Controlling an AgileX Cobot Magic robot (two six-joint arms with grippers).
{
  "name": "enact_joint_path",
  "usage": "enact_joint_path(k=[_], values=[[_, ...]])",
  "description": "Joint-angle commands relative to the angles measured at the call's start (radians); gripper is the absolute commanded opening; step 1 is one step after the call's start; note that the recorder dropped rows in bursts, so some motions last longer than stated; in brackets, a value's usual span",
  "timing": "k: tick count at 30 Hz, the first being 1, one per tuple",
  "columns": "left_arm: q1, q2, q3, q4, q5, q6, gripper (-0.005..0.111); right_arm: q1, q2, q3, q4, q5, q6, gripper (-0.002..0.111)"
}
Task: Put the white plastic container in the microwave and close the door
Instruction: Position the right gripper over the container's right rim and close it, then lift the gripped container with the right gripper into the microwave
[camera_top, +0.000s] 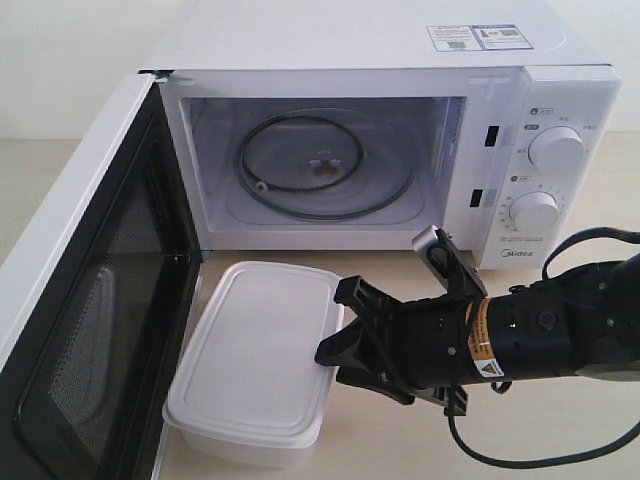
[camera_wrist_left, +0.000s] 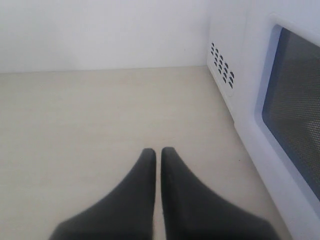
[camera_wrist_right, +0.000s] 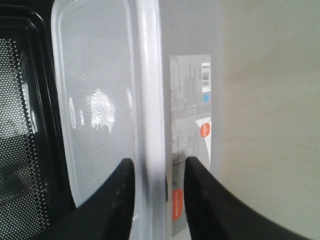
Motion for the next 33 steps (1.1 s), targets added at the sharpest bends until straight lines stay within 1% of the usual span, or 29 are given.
enact_joint_path(k=[1,15,20,27,28,31,32,33], values=[[0.005,-0.004,0.003,0.000,0.000,0.001,0.004,0.000,-0.011,-0.002,0.000,-0.013,0.008,0.032],[0.005,-0.004,0.003,0.000,0.000,0.001,0.004,0.000,-0.007,-0.002,-0.003,-0.042,0.030,0.032],[0.005,-0.004,0.003,0.000,0.000,0.001,0.004,0.000,0.039,-0.002,-0.001,-0.076,0.031,0.032],[0.005,-0.004,0.003,0.000,0.000,0.001,0.004,0.000,0.039,-0.002,0.010,-0.043,0.028,0.032],[0.005,-0.004,0.003,0.000,0.000,0.001,0.004,0.000,0.039,-0.002,0.010,-0.038,0.028,0.029],[0.005,-0.004,0.003,0.000,0.000,0.001,0.004,0.000,0.039,-0.002,0.010,-0.028,-0.009,0.003],[0.005,-0.004,0.003,0.000,0.000,0.001,0.004,0.000,0.039,-0.002,0.010,-0.026,-0.022,0.000],[0.005,-0.004,0.003,0.000,0.000,0.001,0.004,0.000,0.039,-0.002,0.010,-0.024,-0.028,0.000]])
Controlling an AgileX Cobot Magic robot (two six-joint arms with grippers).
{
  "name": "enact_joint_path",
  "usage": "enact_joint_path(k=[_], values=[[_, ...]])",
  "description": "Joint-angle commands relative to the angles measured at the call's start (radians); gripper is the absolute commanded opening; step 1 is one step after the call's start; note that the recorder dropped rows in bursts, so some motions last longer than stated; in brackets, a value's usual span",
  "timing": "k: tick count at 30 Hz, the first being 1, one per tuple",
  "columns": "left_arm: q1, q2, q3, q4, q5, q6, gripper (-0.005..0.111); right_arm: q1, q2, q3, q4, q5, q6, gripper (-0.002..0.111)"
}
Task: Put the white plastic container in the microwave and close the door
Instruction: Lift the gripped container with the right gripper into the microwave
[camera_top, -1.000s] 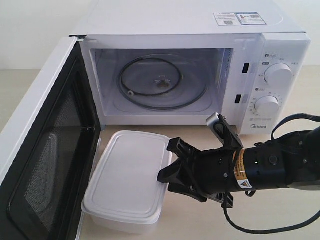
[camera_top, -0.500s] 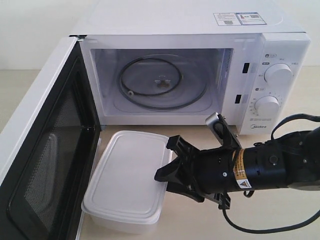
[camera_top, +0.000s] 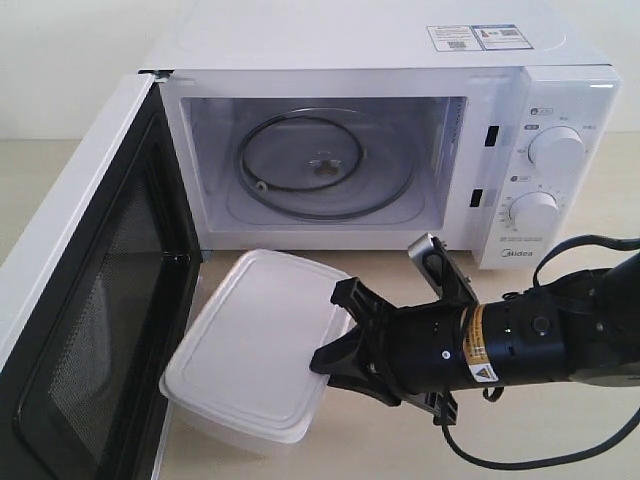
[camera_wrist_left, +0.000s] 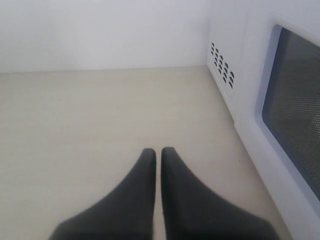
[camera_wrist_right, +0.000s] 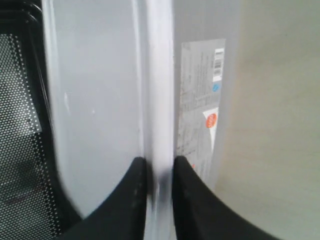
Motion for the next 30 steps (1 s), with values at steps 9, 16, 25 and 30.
enact_joint_path(k=[9,16,25,30], values=[[0.005,-0.004,0.003,0.000,0.000,0.001,0.004,0.000,-0.017,-0.001,-0.003,0.042,-0.091,0.000],[0.005,-0.004,0.003,0.000,0.000,0.001,0.004,0.000,-0.168,-0.001,-0.003,0.226,-0.110,0.000],[0.005,-0.004,0.003,0.000,0.000,0.001,0.004,0.000,-0.273,-0.001,0.067,0.289,-0.113,0.000],[0.005,-0.004,0.003,0.000,0.000,0.001,0.004,0.000,-0.271,-0.001,0.230,0.292,-0.201,0.000]])
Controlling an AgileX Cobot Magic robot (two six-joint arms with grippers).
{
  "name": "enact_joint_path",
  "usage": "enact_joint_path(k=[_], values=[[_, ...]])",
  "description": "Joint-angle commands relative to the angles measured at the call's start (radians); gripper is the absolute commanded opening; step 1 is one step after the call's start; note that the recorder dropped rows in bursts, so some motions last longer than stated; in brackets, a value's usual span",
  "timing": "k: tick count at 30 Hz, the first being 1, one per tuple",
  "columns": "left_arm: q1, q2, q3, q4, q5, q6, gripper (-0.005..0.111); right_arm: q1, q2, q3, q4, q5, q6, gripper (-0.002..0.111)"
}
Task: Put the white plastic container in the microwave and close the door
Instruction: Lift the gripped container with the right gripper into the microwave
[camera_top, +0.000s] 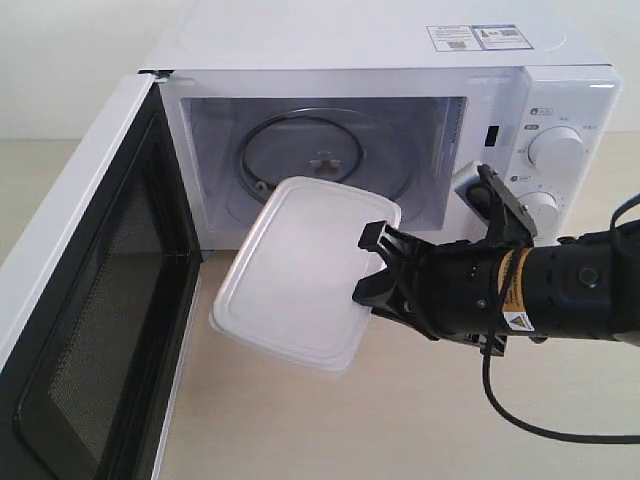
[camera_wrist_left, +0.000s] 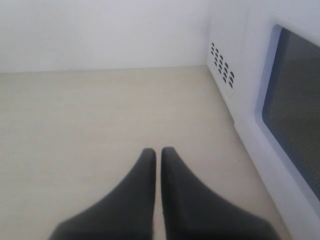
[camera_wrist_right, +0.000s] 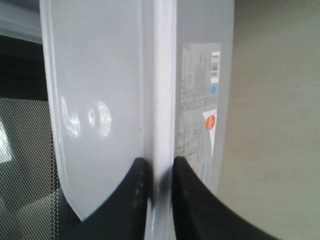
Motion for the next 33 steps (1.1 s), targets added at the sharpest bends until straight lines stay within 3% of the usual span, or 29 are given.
enact_joint_path(k=[1,11,18,33], values=[[0.005,-0.004,0.003,0.000,0.000,0.001,0.004,0.000,-0.011,-0.001,0.163,-0.007,-0.101,0.000],[0.005,-0.004,0.003,0.000,0.000,0.001,0.004,0.046,-0.011,-0.001,0.496,-0.043,-0.267,0.000],[0.005,-0.004,0.003,0.000,0.000,0.001,0.004,0.177,0.040,-0.001,1.009,-0.171,-0.649,0.000],[0.005,-0.004,0.003,0.000,0.000,0.001,0.004,0.199,0.237,-0.023,1.210,-0.430,-0.506,0.000]])
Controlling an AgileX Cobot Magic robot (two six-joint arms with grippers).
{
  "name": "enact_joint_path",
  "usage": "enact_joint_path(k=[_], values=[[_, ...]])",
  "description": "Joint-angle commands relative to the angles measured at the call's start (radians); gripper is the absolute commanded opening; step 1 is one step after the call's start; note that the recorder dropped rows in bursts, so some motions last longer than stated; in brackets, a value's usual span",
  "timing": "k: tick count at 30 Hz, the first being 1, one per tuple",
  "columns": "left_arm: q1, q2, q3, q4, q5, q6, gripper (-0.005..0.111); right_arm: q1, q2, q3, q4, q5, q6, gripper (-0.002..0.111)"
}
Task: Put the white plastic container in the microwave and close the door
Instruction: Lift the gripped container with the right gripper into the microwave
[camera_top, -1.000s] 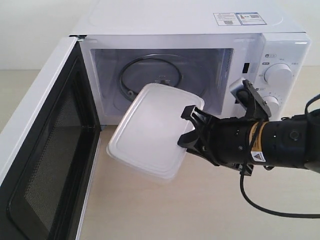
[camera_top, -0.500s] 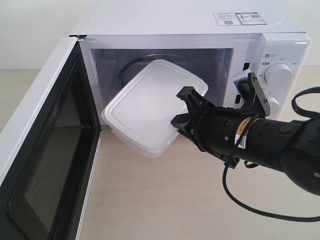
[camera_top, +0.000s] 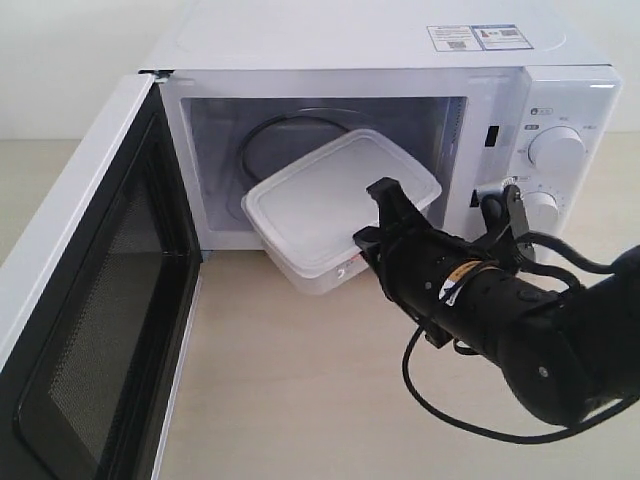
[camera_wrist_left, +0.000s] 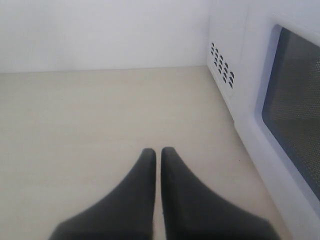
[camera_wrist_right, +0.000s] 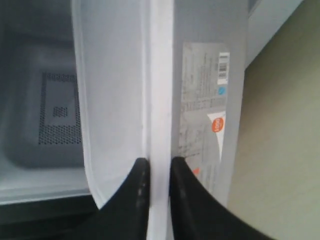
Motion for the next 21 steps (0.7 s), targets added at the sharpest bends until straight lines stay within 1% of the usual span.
enact_joint_path(k=[1,13,21], values=[[0.005,-0.004,0.003,0.000,0.000,0.001,0.004,0.001,0.030,-0.037,0.030,-0.078,0.064,0.000],[0.005,-0.004,0.003,0.000,0.000,0.001,0.004,0.001,0.111,-0.274,0.160,0.057,0.027,0.000],[0.005,-0.004,0.003,0.000,0.000,0.001,0.004,0.001,0.192,-0.407,0.233,0.062,0.027,0.000]])
